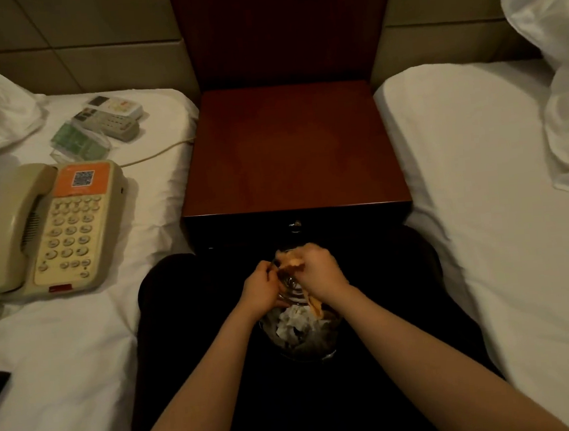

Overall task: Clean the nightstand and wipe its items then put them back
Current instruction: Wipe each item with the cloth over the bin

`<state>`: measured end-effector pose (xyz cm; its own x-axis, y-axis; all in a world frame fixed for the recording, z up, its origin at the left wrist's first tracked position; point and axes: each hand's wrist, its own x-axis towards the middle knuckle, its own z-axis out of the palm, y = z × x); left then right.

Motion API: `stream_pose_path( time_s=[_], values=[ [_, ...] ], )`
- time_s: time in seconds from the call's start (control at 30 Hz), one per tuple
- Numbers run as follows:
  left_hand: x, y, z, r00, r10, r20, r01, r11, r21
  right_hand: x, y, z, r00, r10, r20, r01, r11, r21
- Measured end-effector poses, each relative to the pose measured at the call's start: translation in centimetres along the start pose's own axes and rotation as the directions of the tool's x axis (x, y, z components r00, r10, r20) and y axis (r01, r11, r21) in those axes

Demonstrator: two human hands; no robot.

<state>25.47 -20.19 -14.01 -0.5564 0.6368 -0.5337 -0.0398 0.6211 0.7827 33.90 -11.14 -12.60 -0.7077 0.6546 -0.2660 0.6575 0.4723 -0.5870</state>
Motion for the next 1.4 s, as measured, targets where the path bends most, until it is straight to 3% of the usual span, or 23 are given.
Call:
stream_pose_path(
  time_s=[0.07,0.1,0.23,0.3,0.37,0.43,0.5,0.6,0.67,0.73,0.8,0.83,0.9,0.93,1.0,1.07,1.13,1.23,1.3,1.4],
  values=[
    [-0.2,-0.1,1.0,1.000,-0.021,0.016,0.021,1.000,0.002,0.1,0.3,0.0,0.976,0.156,-0.155,-0.155,0.988,0.018],
    [-0.4,-0.3,1.4,0.999,-0.031,0.018,0.031,1.000,0.004,0.0,0.1,0.1,0.974,0.167,-0.151,-0.166,0.986,0.018],
    [-0.4,-0.8,1.3,0.997,-0.060,-0.051,0.064,0.995,0.081,-1.1,-0.8,0.1,0.978,-0.026,0.207,-0.004,0.990,0.144],
    [-0.2,-0.6,1.1,0.991,-0.029,-0.130,0.044,0.993,0.113,-0.9,-0.6,-0.3,0.965,-0.043,0.258,0.011,0.992,0.123],
    [-0.2,-0.4,1.2,0.993,-0.020,-0.116,0.025,0.999,0.043,-0.3,0.1,-0.1,0.985,0.003,0.173,-0.008,1.000,0.027],
    [-0.3,-0.2,1.6,0.997,-0.055,-0.057,0.051,0.996,-0.069,-0.1,0.4,0.3,0.992,0.128,0.002,-0.128,0.990,-0.062],
    [-0.5,-0.2,1.6,0.998,-0.062,-0.033,0.060,0.997,-0.055,-0.5,0.3,0.7,0.980,0.178,-0.087,-0.183,0.982,-0.047],
    [-0.4,-0.5,1.1,0.995,-0.036,-0.094,0.039,0.999,0.037,-1.1,-0.4,0.8,0.992,-0.028,0.120,0.021,0.998,0.059],
    [0.0,-0.8,0.8,0.986,-0.030,-0.161,0.040,0.997,0.061,-1.2,-0.8,-0.2,0.960,-0.040,0.278,-0.004,0.988,0.156],
    [0.0,-0.7,0.8,0.985,-0.027,-0.170,0.031,0.999,0.018,-0.9,-0.4,-1.0,0.936,0.001,0.351,-0.048,0.991,0.125],
    [-0.4,-0.4,1.0,0.990,-0.036,-0.135,0.038,0.999,0.015,-0.7,0.0,-1.0,0.954,0.078,0.289,-0.070,0.997,-0.040],
    [-0.4,-0.4,1.0,0.992,-0.031,-0.121,0.036,0.999,0.040,-0.7,0.2,-0.7,0.974,0.137,0.182,-0.117,0.986,-0.115],
    [-0.6,-0.4,1.1,0.994,-0.027,-0.109,0.035,0.996,0.077,-0.6,0.7,0.2,0.973,0.229,-0.032,-0.231,0.967,-0.109],
    [-0.6,-0.4,1.0,0.994,-0.023,-0.111,0.032,0.997,0.076,-0.6,0.8,0.7,0.976,0.207,-0.064,-0.213,0.973,-0.092],
    [-0.6,-0.5,0.9,0.991,-0.010,-0.133,0.022,0.996,0.085,-0.5,0.5,1.1,0.997,0.044,0.063,-0.036,0.992,-0.122],
    [-0.4,-0.6,0.7,0.985,-0.027,-0.173,0.043,0.995,0.089,-0.8,0.1,1.0,0.962,-0.100,0.256,0.128,0.987,-0.096],
    [-0.5,-0.3,0.5,0.977,-0.033,-0.212,0.053,0.995,0.087,-0.8,0.3,0.8,0.953,-0.085,0.290,0.085,0.996,0.011],
    [-0.7,0.1,0.5,0.976,-0.034,-0.216,0.042,0.999,0.032,-0.2,0.8,0.9,0.996,0.082,0.041,-0.081,0.996,-0.027],
    [-0.7,0.1,0.4,0.975,-0.042,-0.219,0.041,0.999,-0.011,0.0,1.3,0.9,0.972,0.171,-0.160,-0.183,0.981,-0.064],
    [-0.3,-0.3,-0.2,0.965,-0.036,-0.261,0.068,0.991,0.114,0.2,1.6,0.5,0.913,0.276,-0.300,-0.259,0.961,0.098]
  ],
)
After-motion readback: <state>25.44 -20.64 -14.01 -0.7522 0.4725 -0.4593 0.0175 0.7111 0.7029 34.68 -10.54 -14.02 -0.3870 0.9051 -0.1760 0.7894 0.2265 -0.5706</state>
